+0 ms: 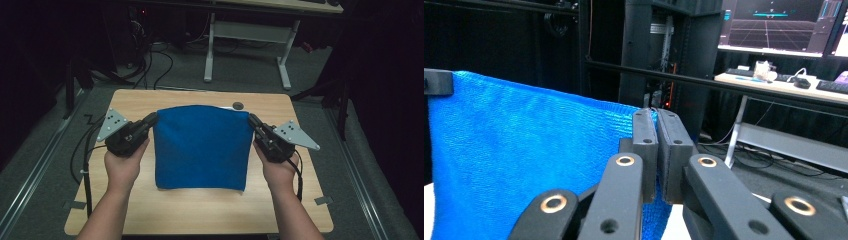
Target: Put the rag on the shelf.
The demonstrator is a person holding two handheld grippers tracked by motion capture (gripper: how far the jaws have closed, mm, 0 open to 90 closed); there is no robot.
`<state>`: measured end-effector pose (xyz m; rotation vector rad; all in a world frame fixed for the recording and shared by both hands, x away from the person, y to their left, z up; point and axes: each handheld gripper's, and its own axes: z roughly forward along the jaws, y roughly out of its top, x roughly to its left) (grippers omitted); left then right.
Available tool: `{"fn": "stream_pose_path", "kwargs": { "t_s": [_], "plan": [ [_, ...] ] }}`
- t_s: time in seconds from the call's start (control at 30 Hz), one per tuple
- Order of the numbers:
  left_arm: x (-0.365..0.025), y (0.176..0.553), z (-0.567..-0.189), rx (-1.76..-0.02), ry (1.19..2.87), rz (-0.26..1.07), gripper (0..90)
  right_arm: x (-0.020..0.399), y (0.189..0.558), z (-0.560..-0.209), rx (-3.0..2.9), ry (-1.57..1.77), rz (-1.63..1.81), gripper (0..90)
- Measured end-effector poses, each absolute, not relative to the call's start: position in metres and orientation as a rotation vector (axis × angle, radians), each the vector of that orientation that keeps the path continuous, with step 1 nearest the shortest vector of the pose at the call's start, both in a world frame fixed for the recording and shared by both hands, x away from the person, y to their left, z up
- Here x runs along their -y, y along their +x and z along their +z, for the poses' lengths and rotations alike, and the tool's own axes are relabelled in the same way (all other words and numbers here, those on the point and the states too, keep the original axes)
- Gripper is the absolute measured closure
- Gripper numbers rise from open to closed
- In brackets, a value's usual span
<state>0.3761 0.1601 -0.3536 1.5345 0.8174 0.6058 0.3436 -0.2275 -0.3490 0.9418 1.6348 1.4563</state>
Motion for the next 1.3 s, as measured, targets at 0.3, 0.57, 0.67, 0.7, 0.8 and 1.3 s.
{"fn": "stream_pose_path", "kwargs": {
  "t_s": [0.3,0.57,0.67,0.7,0.8,1.3],
  "plan": [
    [-0.163,0.381,-0.349,-0.818,1.524,0.618,88.2,0.232,0.347,-0.342,-1.623,0.937,1.452,88.3],
    [-0.161,0.391,-0.341,-0.788,1.528,0.593,88.2,0.233,0.354,-0.332,-1.611,0.933,1.473,88.4],
    [-0.159,0.4,-0.335,-0.787,1.535,0.586,88.2,0.233,0.358,-0.327,-1.606,0.927,1.471,88.4],
    [-0.158,0.403,-0.334,-0.79,1.539,0.589,88.2,0.233,0.361,-0.325,-1.606,0.926,1.47,88.4],
    [-0.155,0.411,-0.328,-0.791,1.546,0.604,88.2,0.233,0.367,-0.321,-1.604,0.933,1.466,88.4],
    [-0.151,0.463,-0.307,-0.819,1.604,0.69,88.4,0.243,0.418,-0.302,-1.59,1.004,1.449,88.5]
  ]
}}
